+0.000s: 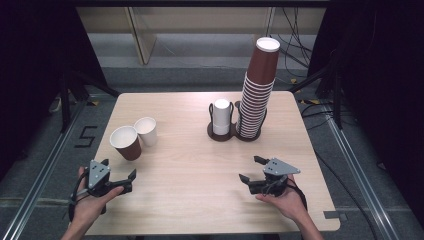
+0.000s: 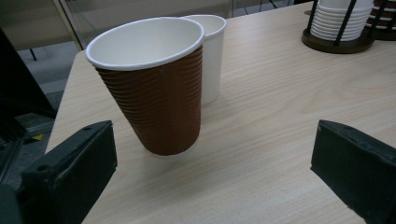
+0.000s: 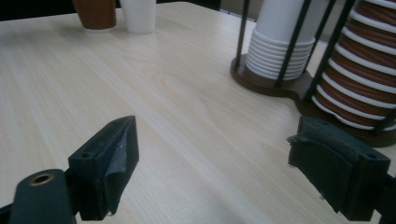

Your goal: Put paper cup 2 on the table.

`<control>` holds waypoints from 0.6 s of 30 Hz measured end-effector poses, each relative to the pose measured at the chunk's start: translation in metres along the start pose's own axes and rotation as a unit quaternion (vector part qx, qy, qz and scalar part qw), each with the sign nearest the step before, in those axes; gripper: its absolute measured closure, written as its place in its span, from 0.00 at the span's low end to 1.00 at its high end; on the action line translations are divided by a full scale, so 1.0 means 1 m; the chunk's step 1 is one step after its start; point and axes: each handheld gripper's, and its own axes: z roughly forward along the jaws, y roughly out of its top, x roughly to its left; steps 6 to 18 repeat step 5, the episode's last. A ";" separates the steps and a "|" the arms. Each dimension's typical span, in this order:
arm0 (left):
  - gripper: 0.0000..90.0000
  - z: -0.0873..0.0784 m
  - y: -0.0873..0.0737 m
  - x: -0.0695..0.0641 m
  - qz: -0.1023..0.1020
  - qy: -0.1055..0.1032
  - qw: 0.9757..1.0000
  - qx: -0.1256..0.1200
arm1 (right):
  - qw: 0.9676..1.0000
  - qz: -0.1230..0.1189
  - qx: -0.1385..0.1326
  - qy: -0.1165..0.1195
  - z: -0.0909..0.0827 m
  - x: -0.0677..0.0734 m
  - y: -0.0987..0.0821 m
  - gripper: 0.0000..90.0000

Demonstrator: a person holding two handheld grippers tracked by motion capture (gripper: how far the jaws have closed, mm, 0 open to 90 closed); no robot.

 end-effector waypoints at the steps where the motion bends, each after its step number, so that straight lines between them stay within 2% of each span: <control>1: 0.00 0.000 0.000 0.001 -0.003 0.002 1.000 -0.001 | 1.000 0.011 0.004 -0.004 -0.001 0.000 -0.001 0.17; 2: 0.00 0.000 0.000 0.001 -0.005 0.000 1.000 -0.005 | 1.000 0.015 0.004 -0.005 0.000 0.000 -0.001 0.17; 3: 0.00 0.000 0.000 0.001 -0.003 -0.001 1.000 -0.004 | 1.000 0.006 -0.001 -0.014 -0.001 -0.003 -0.001 0.17; 4: 0.00 0.000 -0.001 0.001 -0.002 -0.002 1.000 0.000 | 1.000 0.014 0.003 -0.015 -0.001 -0.003 -0.002 0.17; 5: 0.00 0.000 -0.001 0.000 0.001 -0.003 1.000 0.000 | 1.000 0.022 0.000 -0.004 0.000 -0.003 -0.002 0.17; 18: 0.00 0.000 -0.001 0.000 0.001 -0.003 1.000 0.000 | 1.000 0.022 0.000 -0.004 0.000 -0.003 -0.002 0.17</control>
